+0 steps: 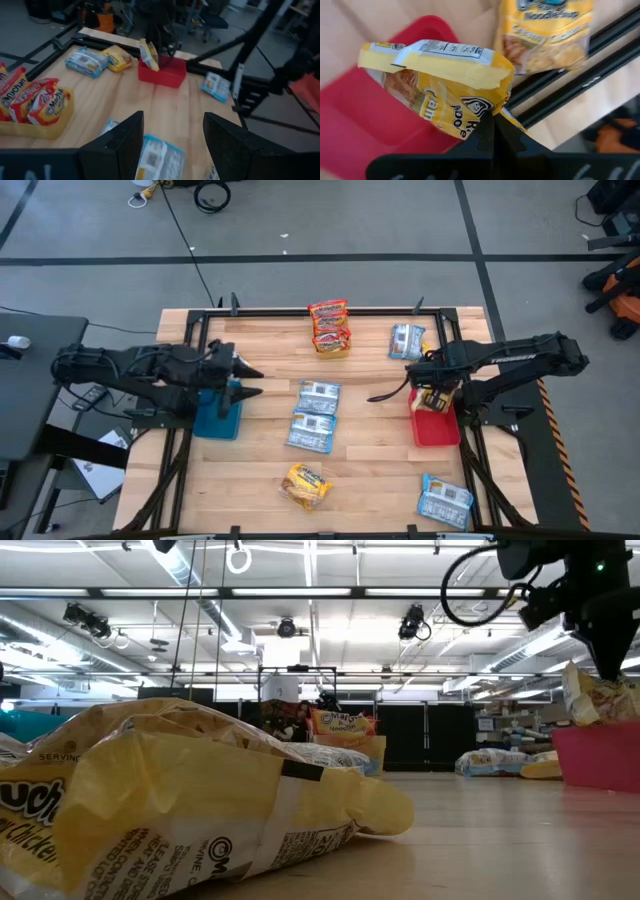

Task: Sort Maruchan noodles
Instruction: Put the top center yellow noodle pack into the red bin

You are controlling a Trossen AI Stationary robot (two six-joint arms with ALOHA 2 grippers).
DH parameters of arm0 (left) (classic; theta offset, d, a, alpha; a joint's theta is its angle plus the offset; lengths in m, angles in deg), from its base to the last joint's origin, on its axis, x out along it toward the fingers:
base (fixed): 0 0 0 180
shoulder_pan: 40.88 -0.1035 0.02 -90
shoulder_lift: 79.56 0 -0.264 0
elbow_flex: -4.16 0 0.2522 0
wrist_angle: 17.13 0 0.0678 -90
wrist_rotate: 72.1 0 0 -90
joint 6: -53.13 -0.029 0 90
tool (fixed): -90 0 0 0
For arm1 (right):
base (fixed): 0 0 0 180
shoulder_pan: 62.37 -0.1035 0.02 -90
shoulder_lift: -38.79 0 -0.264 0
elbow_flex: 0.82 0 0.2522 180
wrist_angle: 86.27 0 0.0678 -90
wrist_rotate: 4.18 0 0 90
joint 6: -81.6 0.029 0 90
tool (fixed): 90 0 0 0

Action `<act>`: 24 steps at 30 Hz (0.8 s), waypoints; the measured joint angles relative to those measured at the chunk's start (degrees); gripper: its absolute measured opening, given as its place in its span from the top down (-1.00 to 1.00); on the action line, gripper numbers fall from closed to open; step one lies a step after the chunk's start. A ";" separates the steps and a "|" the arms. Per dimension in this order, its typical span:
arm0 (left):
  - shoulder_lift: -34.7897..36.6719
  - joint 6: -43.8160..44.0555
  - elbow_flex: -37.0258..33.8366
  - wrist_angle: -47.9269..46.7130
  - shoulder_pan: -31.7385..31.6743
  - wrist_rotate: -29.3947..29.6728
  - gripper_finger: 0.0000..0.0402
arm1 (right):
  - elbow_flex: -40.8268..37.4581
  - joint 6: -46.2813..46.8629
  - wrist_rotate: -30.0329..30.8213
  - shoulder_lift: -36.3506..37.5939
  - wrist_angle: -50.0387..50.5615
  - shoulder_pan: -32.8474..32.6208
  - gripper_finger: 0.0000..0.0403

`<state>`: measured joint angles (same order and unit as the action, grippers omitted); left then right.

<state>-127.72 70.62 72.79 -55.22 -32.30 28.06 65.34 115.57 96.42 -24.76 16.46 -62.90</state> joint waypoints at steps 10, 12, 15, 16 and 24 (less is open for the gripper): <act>-13.54 4.71 0.03 16.50 -10.04 -6.17 -0.03 | -0.58 -13.85 11.47 -0.02 -0.89 2.87 0.99; -16.16 5.85 0.08 18.41 -11.56 -6.82 -0.03 | -0.59 -16.74 12.66 -0.02 -1.76 2.79 0.99; -19.89 6.25 2.16 18.34 -13.19 -7.03 -0.03 | -0.70 -20.33 12.62 -0.02 -5.24 2.79 0.99; -20.93 6.17 3.09 18.32 -13.57 -7.10 -0.03 | -1.03 -21.31 12.08 -0.02 -7.04 2.79 0.99; -25.35 2.43 11.42 13.49 -16.66 -13.40 -0.03 | -5.43 -27.21 8.76 -0.20 -11.61 2.77 0.97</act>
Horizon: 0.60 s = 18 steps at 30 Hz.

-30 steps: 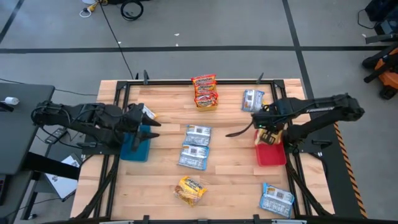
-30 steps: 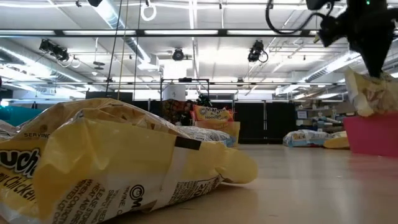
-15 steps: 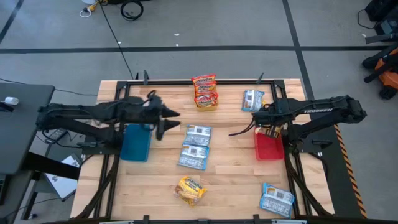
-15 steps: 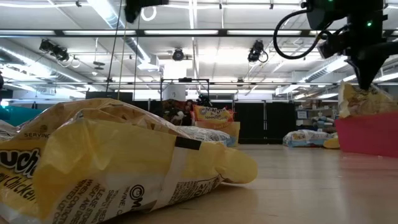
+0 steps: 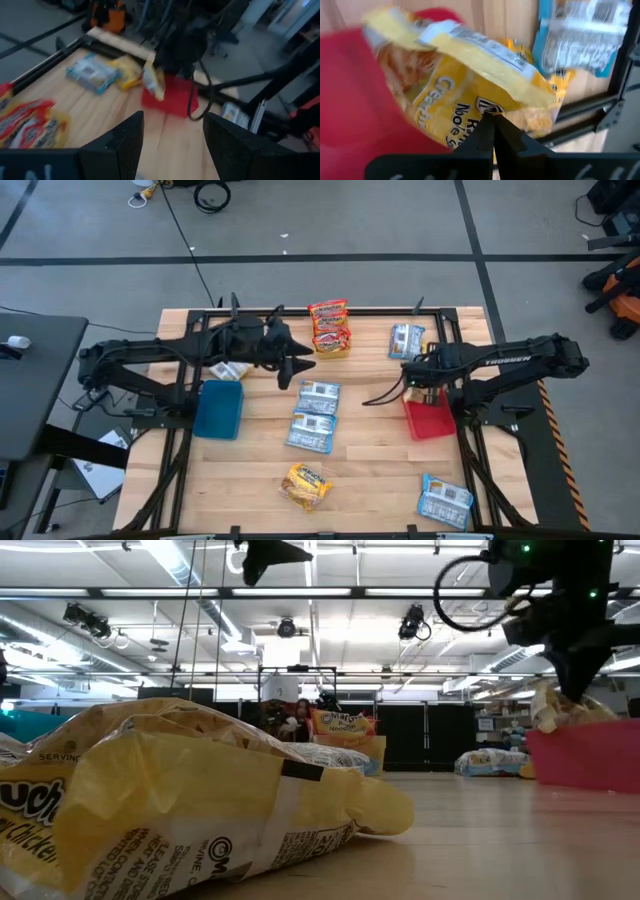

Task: Sort Maruchan noodles
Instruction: Put the top center yellow noodle pack into the red bin

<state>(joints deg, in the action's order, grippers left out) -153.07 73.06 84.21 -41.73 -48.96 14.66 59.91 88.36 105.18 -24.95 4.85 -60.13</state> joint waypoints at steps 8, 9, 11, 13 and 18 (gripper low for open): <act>0.02 -6.66 8.12 -20.40 -2.91 -0.12 -0.03 | 3.19 -3.48 3.03 -0.04 7.58 0.04 0.96; 0.02 -7.38 8.96 -21.94 -3.19 -0.11 -0.03 | 3.40 -3.69 3.42 -0.07 8.45 0.04 0.96; 0.04 -8.65 10.10 -24.10 -3.74 -0.96 -0.03 | 3.51 -4.13 3.51 -0.11 9.58 0.04 0.96; 0.04 -9.09 10.39 -24.57 -4.22 -3.06 -0.03 | 3.47 -4.46 3.39 -0.17 9.64 0.04 0.96; 0.06 -10.49 10.39 -26.62 -5.00 -7.10 -0.03 | 3.42 -4.66 -0.68 -0.92 8.50 0.04 0.84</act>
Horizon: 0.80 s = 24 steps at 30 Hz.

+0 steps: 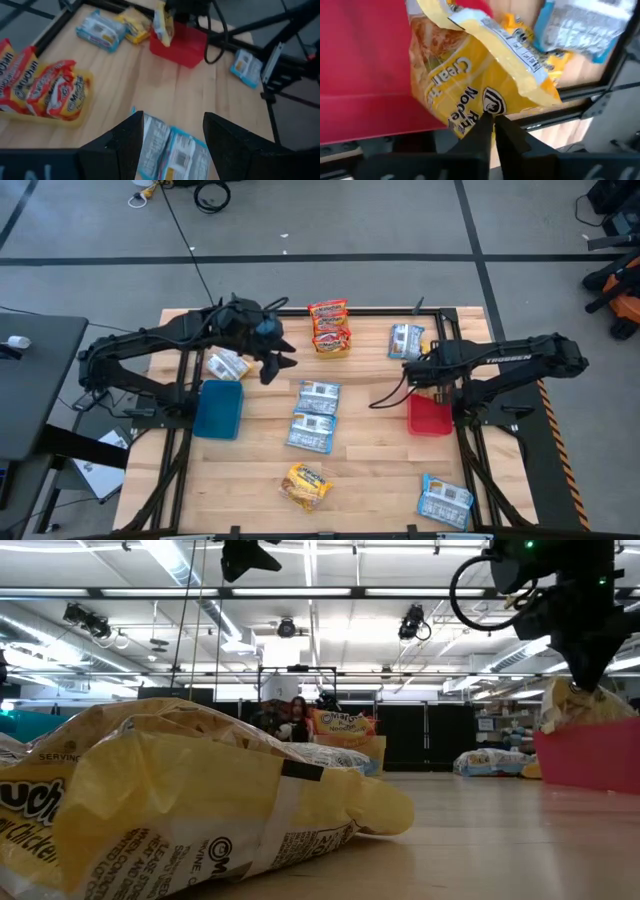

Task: Sort Maruchan noodles
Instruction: Put the top center yellow noodle pack into the red bin

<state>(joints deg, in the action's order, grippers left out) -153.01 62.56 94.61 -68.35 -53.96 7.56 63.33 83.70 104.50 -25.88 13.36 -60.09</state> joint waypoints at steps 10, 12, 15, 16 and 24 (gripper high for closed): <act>3.25 -1.73 0.00 -9.69 0.00 -0.48 -0.03 | 7.99 19.44 -11.17 -1.74 0.50 0.00 0.29; 4.59 -1.27 0.00 -10.21 0.00 -0.47 -0.03 | 8.74 30.39 -14.06 -1.81 -3.49 0.00 0.26; 6.69 -1.12 0.00 -10.61 0.00 -0.47 -0.03 | 7.88 48.67 -18.60 -1.69 -7.44 -0.14 0.26; 7.32 -1.15 0.00 -10.70 0.00 -0.47 -0.03 | 7.17 53.94 -18.91 -1.70 -8.96 -0.48 0.27; 12.64 -2.51 0.00 -14.19 0.07 -0.49 -0.03 | -2.12 89.20 -4.96 -1.76 -19.53 -4.58 0.27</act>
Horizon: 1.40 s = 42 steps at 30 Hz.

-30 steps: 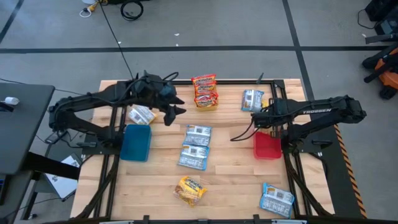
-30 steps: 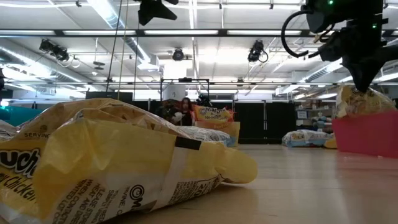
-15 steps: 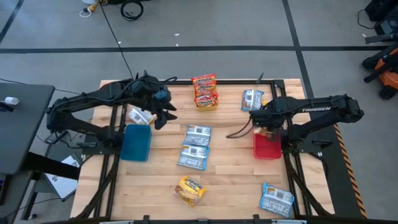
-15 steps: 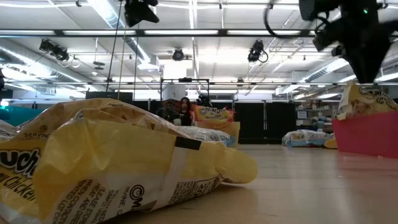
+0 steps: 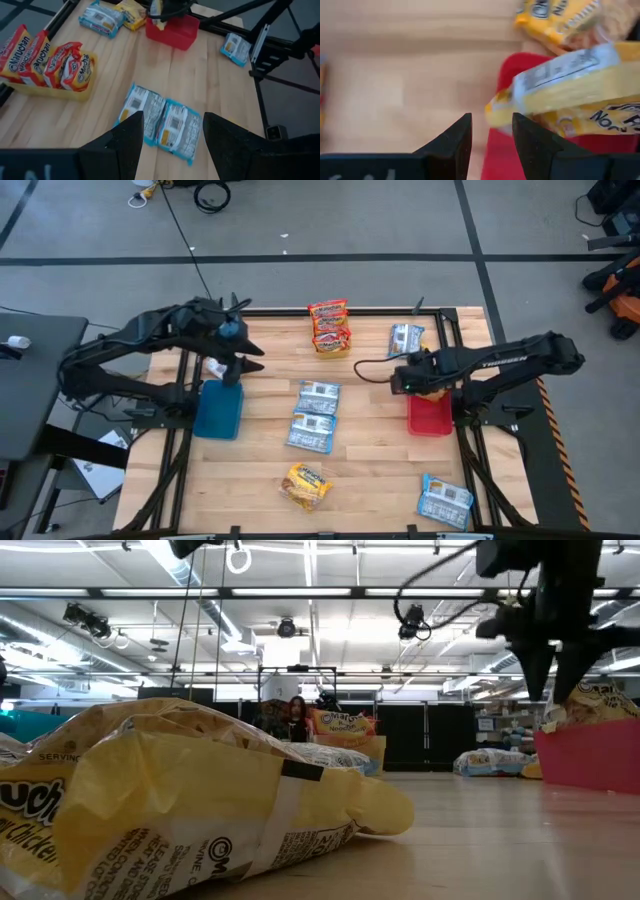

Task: Sort Maruchan noodles
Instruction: Put the top center yellow noodle pack into the red bin

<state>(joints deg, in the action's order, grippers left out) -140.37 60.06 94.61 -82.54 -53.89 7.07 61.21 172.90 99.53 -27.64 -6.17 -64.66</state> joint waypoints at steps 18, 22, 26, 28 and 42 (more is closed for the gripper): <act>2.75 -5.30 0.00 -1.76 0.00 0.21 -0.03 | -9.85 9.10 6.78 -0.05 -1.69 0.23 0.44; 2.77 -4.58 0.00 -1.81 0.00 0.21 -0.03 | -6.22 5.55 3.67 0.05 0.41 0.09 0.42; 3.33 -3.16 -0.02 -2.00 0.03 0.20 -0.03 | -2.70 6.19 -2.27 0.06 2.78 -0.37 0.42; 3.98 -3.05 -0.04 -2.86 0.25 0.21 -0.03 | -3.10 8.09 -4.97 -0.02 2.11 -0.72 0.42; 6.29 -1.55 -0.07 -4.35 13.44 2.20 -0.03 | -9.63 17.95 6.11 -13.90 -2.78 3.20 0.42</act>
<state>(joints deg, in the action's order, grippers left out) -134.08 58.50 94.54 -86.89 -40.45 9.27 51.58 190.85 105.64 -41.54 -8.95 -61.46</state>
